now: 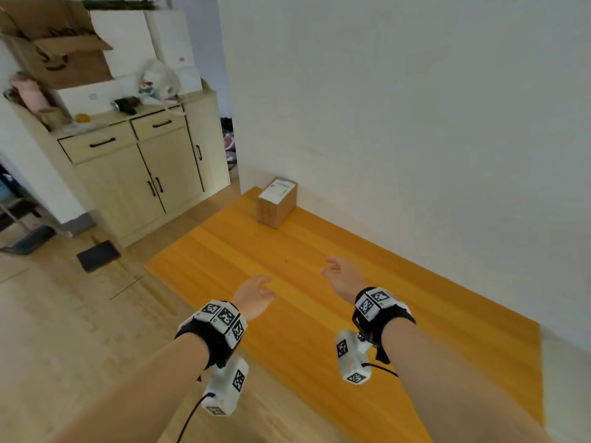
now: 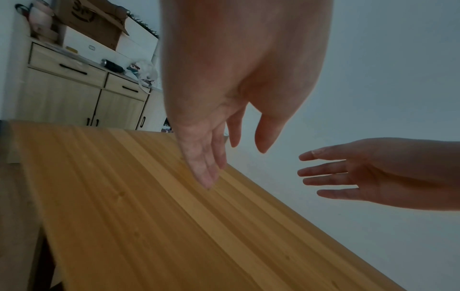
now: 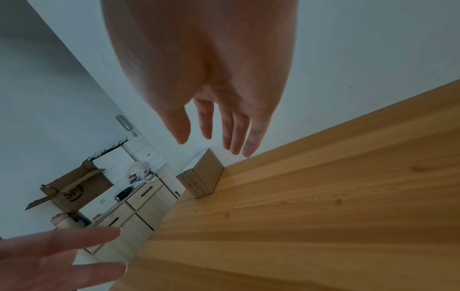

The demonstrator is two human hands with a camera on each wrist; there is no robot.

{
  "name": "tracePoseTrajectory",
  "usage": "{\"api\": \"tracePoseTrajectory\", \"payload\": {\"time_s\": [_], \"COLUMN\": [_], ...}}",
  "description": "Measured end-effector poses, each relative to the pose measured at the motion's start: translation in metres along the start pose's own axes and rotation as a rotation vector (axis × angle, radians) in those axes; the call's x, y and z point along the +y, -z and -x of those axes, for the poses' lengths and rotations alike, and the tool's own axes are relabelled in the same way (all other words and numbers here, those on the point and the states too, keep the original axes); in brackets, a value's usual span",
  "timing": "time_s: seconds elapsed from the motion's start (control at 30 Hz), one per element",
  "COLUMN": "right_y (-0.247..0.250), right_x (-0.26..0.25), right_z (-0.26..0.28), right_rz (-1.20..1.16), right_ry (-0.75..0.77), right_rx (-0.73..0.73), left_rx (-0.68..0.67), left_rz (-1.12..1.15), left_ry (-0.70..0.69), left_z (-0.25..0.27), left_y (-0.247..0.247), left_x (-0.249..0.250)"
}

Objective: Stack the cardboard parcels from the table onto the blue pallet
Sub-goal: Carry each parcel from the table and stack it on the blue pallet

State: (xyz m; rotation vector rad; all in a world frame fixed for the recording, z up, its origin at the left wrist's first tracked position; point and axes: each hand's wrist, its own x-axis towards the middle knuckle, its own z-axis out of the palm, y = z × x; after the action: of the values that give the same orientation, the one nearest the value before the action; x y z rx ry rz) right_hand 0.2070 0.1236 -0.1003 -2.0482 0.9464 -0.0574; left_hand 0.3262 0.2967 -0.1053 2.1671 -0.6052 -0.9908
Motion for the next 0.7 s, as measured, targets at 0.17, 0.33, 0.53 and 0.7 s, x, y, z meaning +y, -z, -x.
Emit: {"api": "tracePoseTrajectory", "payload": {"time_s": [0.17,0.33,0.53,0.7], "right_y": [-0.012,-0.032,-0.059,-0.075], "right_x": [-0.025,-0.046,-0.068,-0.089], "right_z": [-0.069,-0.119,-0.175,-0.212], "right_rz": [-0.004,-0.013,-0.074,-0.109], "right_ry": [-0.037,-0.077,-0.145,-0.244], "right_rx": [-0.023,-0.031,0.023,0.069], "left_rx": [-0.024,-0.06,-0.064,-0.121], "left_rz": [0.015,0.053,0.06,0.035], "left_ry": [0.017,0.038,0.019,-0.013], "left_z": [-0.067,-0.118,-0.189,-0.24], "left_y": [0.045,0.081,0.127,0.162], "left_x": [0.002,-0.009,-0.008,0.001]}}
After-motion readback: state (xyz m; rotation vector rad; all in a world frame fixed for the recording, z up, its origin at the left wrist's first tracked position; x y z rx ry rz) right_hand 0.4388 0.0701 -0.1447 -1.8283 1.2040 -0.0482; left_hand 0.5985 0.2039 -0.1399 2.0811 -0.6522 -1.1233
